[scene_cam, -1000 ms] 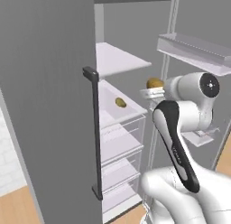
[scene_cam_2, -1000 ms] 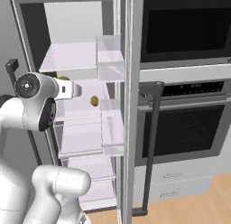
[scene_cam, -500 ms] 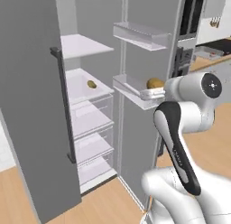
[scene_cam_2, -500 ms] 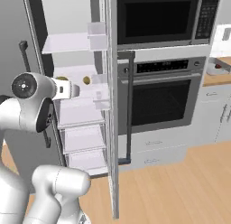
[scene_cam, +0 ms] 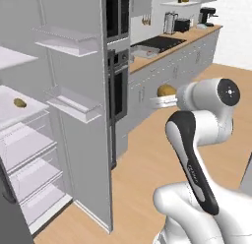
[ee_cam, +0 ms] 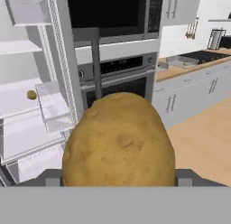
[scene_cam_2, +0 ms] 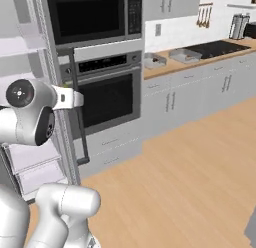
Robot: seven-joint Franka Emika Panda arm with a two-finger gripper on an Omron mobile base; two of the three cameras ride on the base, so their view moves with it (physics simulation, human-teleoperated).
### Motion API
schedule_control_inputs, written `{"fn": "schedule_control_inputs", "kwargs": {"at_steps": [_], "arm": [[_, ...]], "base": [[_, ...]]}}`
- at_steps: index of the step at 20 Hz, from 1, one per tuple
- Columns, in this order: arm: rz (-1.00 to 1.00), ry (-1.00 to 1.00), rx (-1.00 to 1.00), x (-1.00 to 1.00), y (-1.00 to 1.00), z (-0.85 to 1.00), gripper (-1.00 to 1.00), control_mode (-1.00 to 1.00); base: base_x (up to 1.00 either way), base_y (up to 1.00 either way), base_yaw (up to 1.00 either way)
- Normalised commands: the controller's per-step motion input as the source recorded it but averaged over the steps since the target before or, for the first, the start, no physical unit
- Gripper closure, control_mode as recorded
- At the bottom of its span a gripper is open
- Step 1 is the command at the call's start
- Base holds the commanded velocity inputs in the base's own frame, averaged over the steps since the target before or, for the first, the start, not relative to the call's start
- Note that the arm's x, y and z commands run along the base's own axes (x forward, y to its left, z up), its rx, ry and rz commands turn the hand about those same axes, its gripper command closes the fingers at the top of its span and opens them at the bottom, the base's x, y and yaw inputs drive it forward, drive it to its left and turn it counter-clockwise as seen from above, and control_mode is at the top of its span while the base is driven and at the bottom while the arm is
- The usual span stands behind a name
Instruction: Place one potato and one chicken drumstick in each tupperware on the nearby counter, to pack two identical lunches.
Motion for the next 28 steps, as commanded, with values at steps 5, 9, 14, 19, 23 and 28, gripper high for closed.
{"fn": "schedule_control_inputs", "kwargs": {"at_steps": [5,9,14,19,23,28], "arm": [[0.0,0.0,0.0,0.0,0.0,0.0,1.0,1.0],[0.0,0.0,0.0,0.0,0.0,0.0,1.0,1.0],[0.0,0.0,0.0,0.0,0.0,0.0,1.0,1.0],[0.0,0.0,0.0,0.0,0.0,0.0,1.0,1.0],[0.0,0.0,0.0,0.0,0.0,0.0,1.0,1.0],[0.0,0.0,0.0,0.0,0.0,0.0,1.0,1.0]], "base": [[0.34,-0.72,-0.5],[0.93,-0.5,-0.35],[1.0,-0.03,-0.18],[1.0,0.05,0.0],[1.0,0.01,0.04],[1.0,0.04,0.06]]}}
